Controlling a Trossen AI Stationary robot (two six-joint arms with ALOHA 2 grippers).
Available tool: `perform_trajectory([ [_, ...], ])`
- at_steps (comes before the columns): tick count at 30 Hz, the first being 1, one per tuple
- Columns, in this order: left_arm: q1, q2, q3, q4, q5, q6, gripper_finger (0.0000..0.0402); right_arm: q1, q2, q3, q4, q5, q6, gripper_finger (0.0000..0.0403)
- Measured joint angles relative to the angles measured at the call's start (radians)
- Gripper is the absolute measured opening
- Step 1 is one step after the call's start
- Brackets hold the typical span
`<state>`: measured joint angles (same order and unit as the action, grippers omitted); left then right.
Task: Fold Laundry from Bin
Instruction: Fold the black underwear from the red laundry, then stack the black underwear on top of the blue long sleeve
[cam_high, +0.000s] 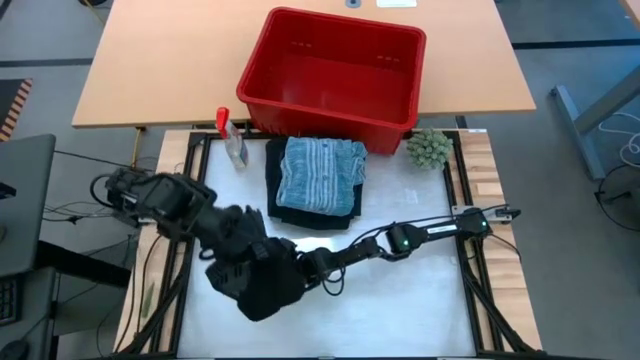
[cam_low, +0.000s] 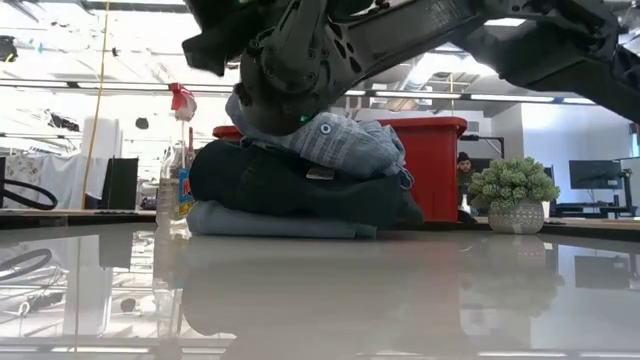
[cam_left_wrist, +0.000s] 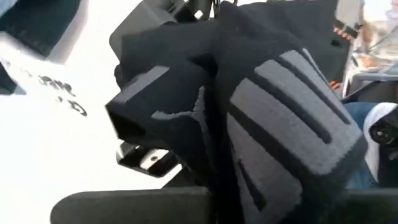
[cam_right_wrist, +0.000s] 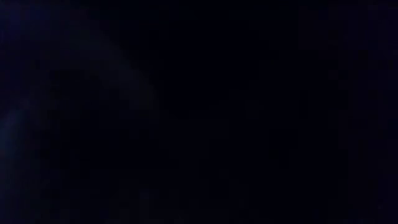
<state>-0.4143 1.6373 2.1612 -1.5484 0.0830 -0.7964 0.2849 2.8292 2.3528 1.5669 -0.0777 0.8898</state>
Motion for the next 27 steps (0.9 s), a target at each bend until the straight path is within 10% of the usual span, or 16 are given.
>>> perform_trajectory([
  [13, 0.153, -0.089, 0.000, 0.159, 0.105, 0.062, 0.0008, -0.074, -0.143, 0.000, -0.176, -0.105, -0.058, 0.0016],
  [27, 0.211, -0.181, 0.000, 0.147, 0.164, 0.100, 0.0141, -0.104, -0.212, 0.001, -0.283, -0.173, -0.070, 0.0016],
])
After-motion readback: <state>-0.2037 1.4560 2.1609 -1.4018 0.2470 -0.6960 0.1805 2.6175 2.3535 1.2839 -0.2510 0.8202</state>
